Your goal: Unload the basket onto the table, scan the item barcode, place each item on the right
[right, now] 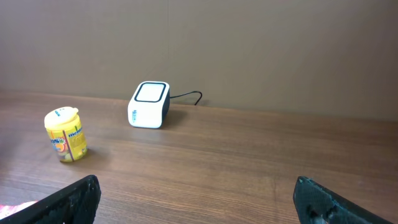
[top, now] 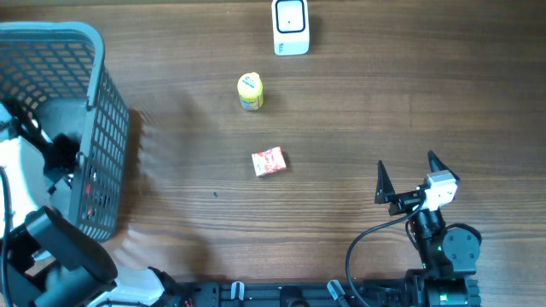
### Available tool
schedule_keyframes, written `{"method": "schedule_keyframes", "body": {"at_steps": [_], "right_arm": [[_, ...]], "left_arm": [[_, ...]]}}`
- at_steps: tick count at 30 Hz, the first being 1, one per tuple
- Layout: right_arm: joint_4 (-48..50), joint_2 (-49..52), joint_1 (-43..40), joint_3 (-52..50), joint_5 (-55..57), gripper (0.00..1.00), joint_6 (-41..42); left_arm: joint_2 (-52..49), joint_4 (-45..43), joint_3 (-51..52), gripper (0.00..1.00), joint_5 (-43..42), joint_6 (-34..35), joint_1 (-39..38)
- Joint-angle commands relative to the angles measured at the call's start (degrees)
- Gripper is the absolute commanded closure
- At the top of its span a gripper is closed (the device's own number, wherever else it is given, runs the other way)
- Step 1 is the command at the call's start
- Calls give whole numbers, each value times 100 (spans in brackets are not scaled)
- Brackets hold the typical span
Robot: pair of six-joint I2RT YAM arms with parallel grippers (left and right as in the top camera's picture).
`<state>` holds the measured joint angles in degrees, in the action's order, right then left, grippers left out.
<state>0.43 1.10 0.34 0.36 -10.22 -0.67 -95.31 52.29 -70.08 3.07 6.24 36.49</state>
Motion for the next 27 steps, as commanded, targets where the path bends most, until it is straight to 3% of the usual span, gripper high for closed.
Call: {"method": "schedule_keyframes", "body": {"at_steps": [1,8,10,12,20,27], "right_arm": [[31,-46,24,-7,33,0,70],[31,-46,24,-7,33,0,70],[31,-46,24,-7,33,0,70],[31,-46,24,-7,33,0,70],[31,-46,24,-7,33,0,70],[31,-46,24,-7,33,0,70]], "left_arm": [[-55,-157,507,1,-70,70,15],[-55,-673,1110,1,57,323,17],[-55,-754,1207,6,157,323,17],[-55,-850,1311,18,214,332,17],[-55,-949,1325,39,212,365,15],[-22,-1038,1294,52,205,518,15]]}}
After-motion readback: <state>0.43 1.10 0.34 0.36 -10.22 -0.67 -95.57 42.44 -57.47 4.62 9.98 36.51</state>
